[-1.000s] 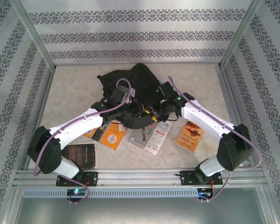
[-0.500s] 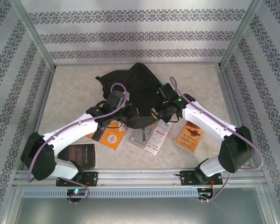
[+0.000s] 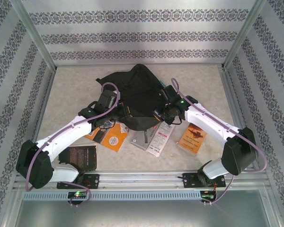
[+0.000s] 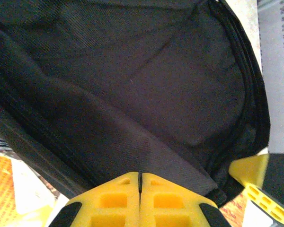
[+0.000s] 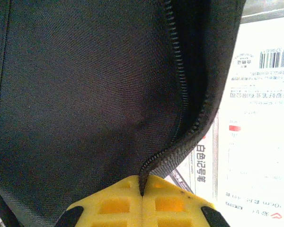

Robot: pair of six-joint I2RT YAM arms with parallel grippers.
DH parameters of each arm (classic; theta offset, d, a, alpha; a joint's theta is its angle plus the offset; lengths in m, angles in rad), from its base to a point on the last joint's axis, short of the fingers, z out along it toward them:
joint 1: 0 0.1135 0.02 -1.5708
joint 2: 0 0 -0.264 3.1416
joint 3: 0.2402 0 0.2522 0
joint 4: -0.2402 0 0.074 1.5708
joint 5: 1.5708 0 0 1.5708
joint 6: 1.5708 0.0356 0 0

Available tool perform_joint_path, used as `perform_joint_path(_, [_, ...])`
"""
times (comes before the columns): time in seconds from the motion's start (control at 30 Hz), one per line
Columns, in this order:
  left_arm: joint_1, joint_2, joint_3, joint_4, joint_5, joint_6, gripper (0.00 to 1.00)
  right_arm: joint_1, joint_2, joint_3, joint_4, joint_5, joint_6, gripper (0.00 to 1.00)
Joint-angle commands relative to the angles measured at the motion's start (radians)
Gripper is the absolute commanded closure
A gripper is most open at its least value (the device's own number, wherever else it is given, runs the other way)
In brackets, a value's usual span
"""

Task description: Pack the student bag

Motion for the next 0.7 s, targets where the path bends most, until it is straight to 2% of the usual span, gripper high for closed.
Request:
perform_joint_path(0.0, [0.063,-0.012,0.009,-0.056,-0.03,0.048,1.0,-0.024,-0.006,-0.02,-0.06,0.115,-0.056,1.0])
perform_joint_path(0.33, [0.161,0.071,0.068,-0.1,-0.073,0.097,1.0,-0.024,-0.011,-0.019,-0.053,0.146,-0.152,1.0])
perform_joint_path(0.67, [0.209,0.112,0.116,-0.087,-0.123,0.167,1.0,-0.014,-0.011,0.001,-0.034,0.159,-0.264,1.0])
